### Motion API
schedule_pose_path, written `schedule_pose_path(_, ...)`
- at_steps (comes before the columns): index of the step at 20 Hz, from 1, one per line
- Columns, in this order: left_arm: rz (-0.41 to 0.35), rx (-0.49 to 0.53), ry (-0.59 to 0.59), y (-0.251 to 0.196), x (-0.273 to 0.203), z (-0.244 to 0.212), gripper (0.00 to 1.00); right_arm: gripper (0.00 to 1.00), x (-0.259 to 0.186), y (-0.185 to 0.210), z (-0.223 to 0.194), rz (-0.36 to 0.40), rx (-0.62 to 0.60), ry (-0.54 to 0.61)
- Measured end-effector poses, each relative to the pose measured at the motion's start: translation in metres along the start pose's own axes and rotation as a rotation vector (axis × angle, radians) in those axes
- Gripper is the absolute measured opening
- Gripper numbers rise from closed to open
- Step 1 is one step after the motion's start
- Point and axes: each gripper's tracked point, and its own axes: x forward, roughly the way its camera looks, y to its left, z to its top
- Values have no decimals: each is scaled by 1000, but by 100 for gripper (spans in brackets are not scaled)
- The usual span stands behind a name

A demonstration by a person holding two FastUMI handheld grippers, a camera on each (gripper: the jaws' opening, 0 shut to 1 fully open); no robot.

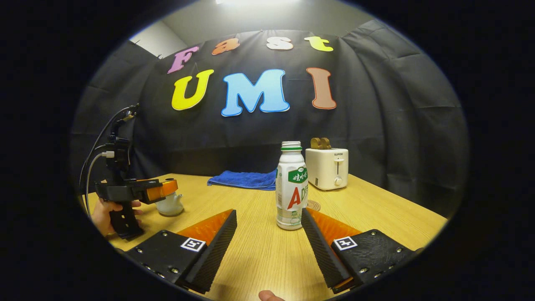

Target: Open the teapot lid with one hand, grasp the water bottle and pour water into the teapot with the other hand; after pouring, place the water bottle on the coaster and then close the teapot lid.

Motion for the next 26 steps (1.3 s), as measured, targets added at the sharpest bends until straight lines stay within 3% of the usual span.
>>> schedule_pose_path(4, 3, 19, -9, 1, 8, 4, 100, 95, 2, -4, -2, -1, -10, 0)
schedule_pose_path(6, -2, 35, -3, -3, 9, 4, 92, 96, 2, -4, -2, 4, -12, 2)
schedule_pose_path(13, 14, 67, 28, -5, 17, -1, 36, 95, -1, -5, 3, 12, 13, -10)
schedule_pose_path(16, 49, 94, 24, 2, 23, -2, 34, 96, -2, -8, 9, 9, 23, -32)
schedule_pose_path(17, 39, 97, 30, 0, 18, 0, 19, 95, -3, -9, 8, 7, 25, -33)
schedule_pose_path(21, 22, 88, 31, -1, 17, 2, 18, 95, -2, -9, 12, 13, 27, -39)
schedule_pose_path(22, 21, 88, 26, -1, 19, 4, 14, 95, -2, -11, 15, 8, 13, -45)
schedule_pose_path(23, 17, 86, 21, -1, 19, 4, 18, 95, -1, -14, 17, -1, -5, -52)
schedule_pose_path(26, 7, 76, 0, -4, 15, 15, 18, 96, 5, -26, 24, -44, -42, -65)
